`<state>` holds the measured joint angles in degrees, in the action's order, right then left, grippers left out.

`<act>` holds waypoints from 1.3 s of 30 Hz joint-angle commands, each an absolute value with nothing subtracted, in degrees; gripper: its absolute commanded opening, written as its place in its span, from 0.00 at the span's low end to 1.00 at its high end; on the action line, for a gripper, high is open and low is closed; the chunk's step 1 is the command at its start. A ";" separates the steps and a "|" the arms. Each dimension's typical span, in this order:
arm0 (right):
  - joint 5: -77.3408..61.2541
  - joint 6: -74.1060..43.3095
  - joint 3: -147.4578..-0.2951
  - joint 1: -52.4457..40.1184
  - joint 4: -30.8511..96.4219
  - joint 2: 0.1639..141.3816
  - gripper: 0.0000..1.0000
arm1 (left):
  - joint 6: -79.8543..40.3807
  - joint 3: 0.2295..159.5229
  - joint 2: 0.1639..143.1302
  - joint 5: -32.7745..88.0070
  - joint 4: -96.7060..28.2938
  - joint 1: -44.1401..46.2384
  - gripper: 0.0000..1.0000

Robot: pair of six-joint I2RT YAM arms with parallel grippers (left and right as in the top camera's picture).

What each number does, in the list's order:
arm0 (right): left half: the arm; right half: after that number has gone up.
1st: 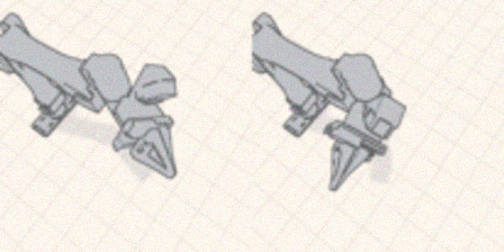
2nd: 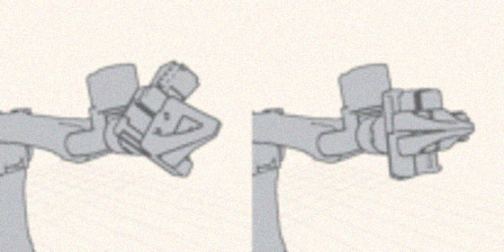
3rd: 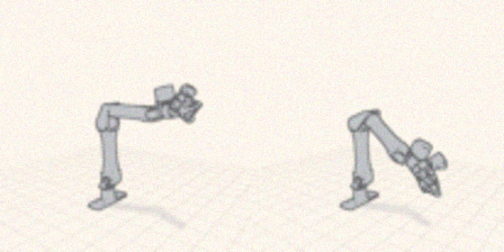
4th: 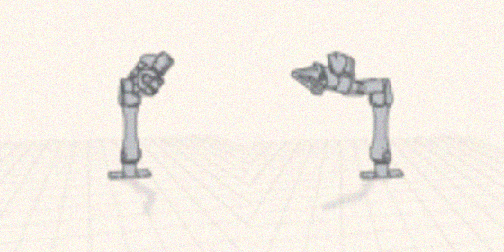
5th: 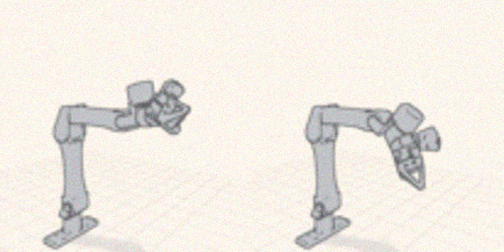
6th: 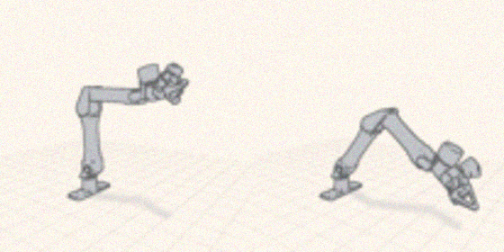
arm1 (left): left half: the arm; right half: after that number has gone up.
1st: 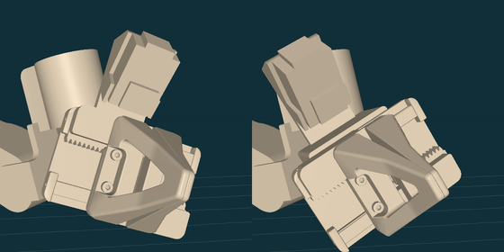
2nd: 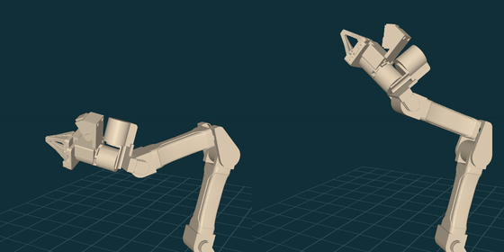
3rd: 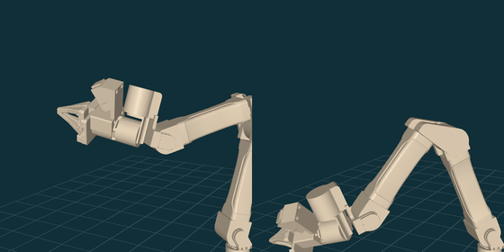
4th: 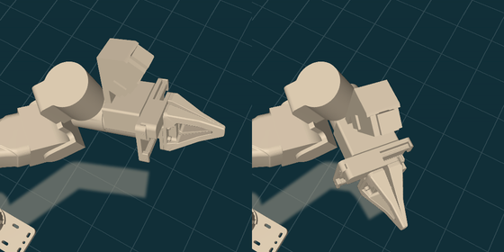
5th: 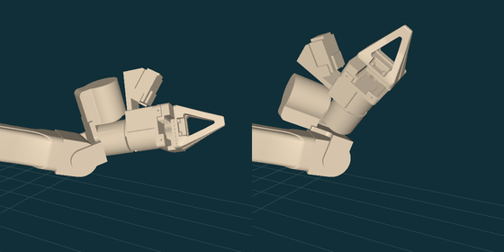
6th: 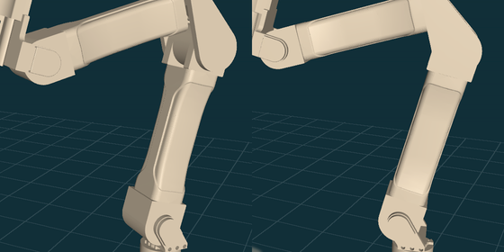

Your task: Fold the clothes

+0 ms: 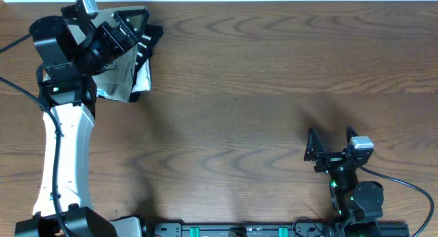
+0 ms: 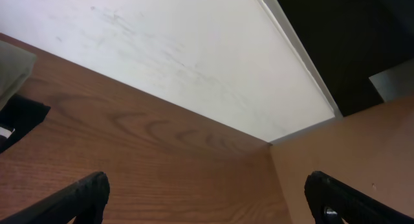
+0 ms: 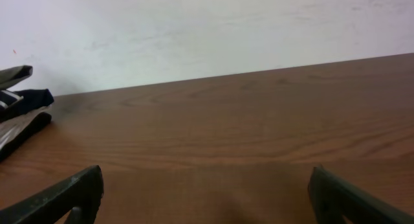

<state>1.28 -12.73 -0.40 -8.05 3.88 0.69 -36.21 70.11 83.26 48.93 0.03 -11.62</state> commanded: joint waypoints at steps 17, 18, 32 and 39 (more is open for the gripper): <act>1.06 -11.75 -0.30 -8.64 4.14 0.32 0.99 | -36.27 70.30 77.78 48.86 0.05 -11.79 0.98; 1.06 -11.75 -0.30 -8.64 4.14 0.32 0.99 | -36.27 70.30 76.29 48.86 0.05 -11.79 0.98; 1.06 -11.75 -0.30 -8.64 4.14 0.32 0.99 | -30.02 70.30 52.66 35.94 0.10 -11.81 0.98; 1.06 -11.75 -0.30 -8.64 4.14 0.32 0.99 | -27.46 70.28 47.90 35.55 -1.13 -11.64 0.98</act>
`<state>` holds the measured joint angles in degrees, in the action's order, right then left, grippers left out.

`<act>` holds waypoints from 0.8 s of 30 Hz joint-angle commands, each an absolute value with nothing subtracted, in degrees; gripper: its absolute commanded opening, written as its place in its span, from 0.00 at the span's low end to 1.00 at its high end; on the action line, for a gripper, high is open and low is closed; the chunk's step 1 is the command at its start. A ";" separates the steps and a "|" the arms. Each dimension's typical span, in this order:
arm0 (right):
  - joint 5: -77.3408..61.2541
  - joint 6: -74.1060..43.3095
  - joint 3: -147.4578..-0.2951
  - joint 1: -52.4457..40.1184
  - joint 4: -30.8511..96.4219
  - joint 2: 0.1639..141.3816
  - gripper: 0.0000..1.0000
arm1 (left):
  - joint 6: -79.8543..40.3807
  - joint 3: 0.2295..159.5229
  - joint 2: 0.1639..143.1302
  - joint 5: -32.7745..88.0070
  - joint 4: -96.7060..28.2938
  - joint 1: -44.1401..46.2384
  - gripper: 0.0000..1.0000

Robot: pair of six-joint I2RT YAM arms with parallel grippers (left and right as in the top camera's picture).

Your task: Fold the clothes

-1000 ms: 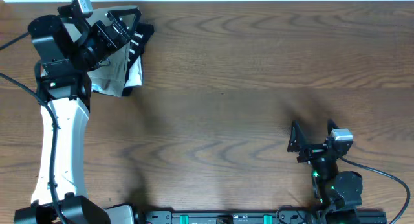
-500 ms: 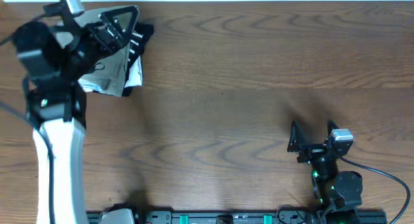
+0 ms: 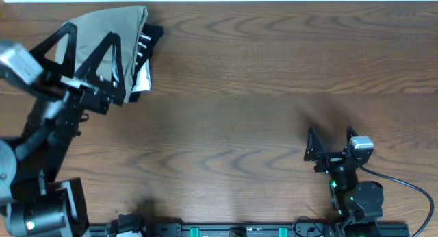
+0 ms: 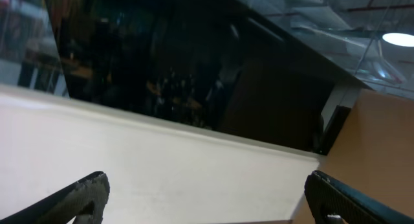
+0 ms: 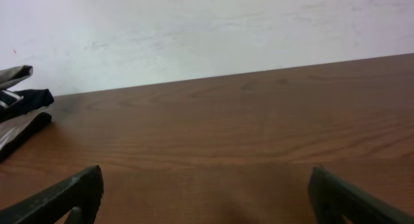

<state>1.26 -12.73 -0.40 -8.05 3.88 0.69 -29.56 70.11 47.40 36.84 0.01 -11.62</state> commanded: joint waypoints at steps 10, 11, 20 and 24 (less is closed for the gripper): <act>1.06 -11.75 -0.30 -8.64 4.14 0.32 0.99 | -19.64 63.40 43.55 35.27 -22.83 -8.19 0.98; 1.06 -11.75 -0.30 -8.64 4.14 0.32 0.99 | -19.44 61.69 42.92 35.27 -23.11 -7.81 0.98; 1.06 -11.75 -0.30 -8.64 4.14 0.32 0.99 | -19.53 42.41 34.65 19.99 -21.96 -3.22 0.98; 1.06 -11.75 -0.30 -8.64 4.14 0.32 0.99 | -19.53 34.81 31.14 13.74 -17.41 -0.75 0.98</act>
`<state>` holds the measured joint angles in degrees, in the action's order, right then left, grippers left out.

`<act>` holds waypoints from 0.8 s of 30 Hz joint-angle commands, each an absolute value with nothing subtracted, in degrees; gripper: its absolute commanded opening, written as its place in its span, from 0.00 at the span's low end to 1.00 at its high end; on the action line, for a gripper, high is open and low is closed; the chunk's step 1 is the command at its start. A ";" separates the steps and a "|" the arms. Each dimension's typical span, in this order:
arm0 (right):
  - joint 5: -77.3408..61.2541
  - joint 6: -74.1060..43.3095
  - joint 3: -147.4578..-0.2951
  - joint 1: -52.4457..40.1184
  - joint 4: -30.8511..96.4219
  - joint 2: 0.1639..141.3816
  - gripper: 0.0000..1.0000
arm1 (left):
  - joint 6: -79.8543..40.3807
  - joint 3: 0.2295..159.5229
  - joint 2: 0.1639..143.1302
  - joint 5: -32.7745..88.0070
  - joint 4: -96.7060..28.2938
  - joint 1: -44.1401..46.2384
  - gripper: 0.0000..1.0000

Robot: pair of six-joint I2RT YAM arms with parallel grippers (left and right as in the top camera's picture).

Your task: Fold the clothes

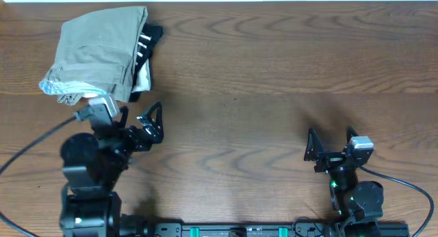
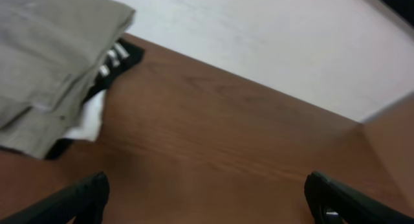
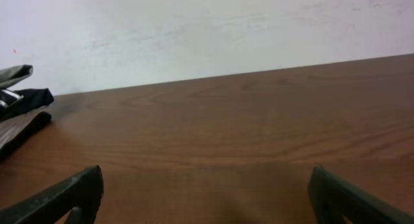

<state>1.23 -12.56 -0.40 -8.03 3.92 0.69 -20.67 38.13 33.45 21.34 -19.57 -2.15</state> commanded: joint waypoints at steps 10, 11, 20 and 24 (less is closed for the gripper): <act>1.06 -11.75 -0.30 -8.64 4.14 0.32 0.99 | -19.51 16.84 22.37 4.27 -1.45 2.94 0.98; 1.06 -11.75 -0.30 -8.64 4.14 0.32 0.99 | -19.51 15.33 21.41 3.66 -0.58 2.94 0.98; 1.06 -11.75 -0.30 -8.64 4.14 0.32 0.99 | -19.53 5.85 13.10 0.05 2.74 3.49 0.98; 1.06 -11.75 -0.30 -8.64 4.14 0.32 0.99 | -19.51 4.19 10.20 -2.44 2.74 4.56 0.98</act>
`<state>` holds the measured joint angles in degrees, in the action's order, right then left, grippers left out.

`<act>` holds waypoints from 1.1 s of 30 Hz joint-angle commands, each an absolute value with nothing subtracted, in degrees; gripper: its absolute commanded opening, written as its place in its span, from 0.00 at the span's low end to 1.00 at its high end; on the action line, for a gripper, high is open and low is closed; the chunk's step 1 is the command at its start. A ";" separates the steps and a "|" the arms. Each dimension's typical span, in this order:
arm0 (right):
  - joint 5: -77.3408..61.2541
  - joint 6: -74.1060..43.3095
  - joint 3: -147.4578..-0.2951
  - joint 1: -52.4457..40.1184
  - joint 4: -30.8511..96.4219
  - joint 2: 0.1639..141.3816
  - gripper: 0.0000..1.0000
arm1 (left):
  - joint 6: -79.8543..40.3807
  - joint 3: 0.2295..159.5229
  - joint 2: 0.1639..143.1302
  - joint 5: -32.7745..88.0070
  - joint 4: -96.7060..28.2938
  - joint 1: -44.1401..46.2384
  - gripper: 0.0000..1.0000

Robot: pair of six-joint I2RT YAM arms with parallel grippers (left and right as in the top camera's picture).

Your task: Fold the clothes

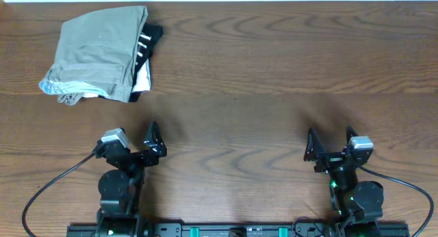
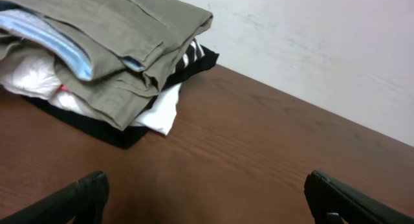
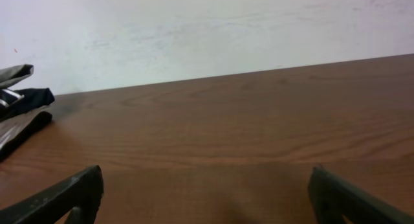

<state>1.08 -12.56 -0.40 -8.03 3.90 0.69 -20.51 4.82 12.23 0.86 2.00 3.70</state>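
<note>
A stack of folded clothes (image 1: 99, 55) lies at the table's far left corner, with olive-grey trousers (image 2: 123, 30) on top and white and black garments under them. My left gripper (image 1: 133, 142) sits open and empty near the front edge, well short of the stack. At the front right, my right gripper (image 1: 331, 142) is open too, holding nothing. In the right wrist view the stack (image 3: 19, 107) shows only at the far left edge.
The wooden table (image 1: 260, 79) runs to a white wall at the back. Cables trail from both arm bases along the front edge.
My left arm has drawn back toward the front edge and lowered to its base; its camera now faces the stack from low over the table. The right arm has not moved.
My left gripper was open at the stack in the far left corner. It was then raised off the stack, then midway down the left side, and now rests at the front edge. The stack stayed put, and the right arm was still.
</note>
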 commanded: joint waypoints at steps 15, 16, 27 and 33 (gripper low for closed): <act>1.06 -11.75 -0.30 -8.64 4.14 0.32 0.99 | -19.18 0.23 1.23 -6.20 -3.57 5.93 0.98; 1.06 -11.75 -0.30 -8.64 4.14 0.32 0.99 | -17.98 0.23 0.62 -6.17 -3.68 5.91 0.98; 1.06 -11.75 -0.30 -8.64 4.14 0.32 0.99 | -8.38 0.23 0.08 -6.02 -3.68 5.93 0.98; 1.06 -11.75 -0.30 -8.64 4.14 0.32 0.99 | -7.40 0.23 0.08 -5.39 -3.66 5.93 0.98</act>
<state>1.08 -12.56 -0.40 -8.03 3.95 0.69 -9.52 1.39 0.64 -4.73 -1.48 5.74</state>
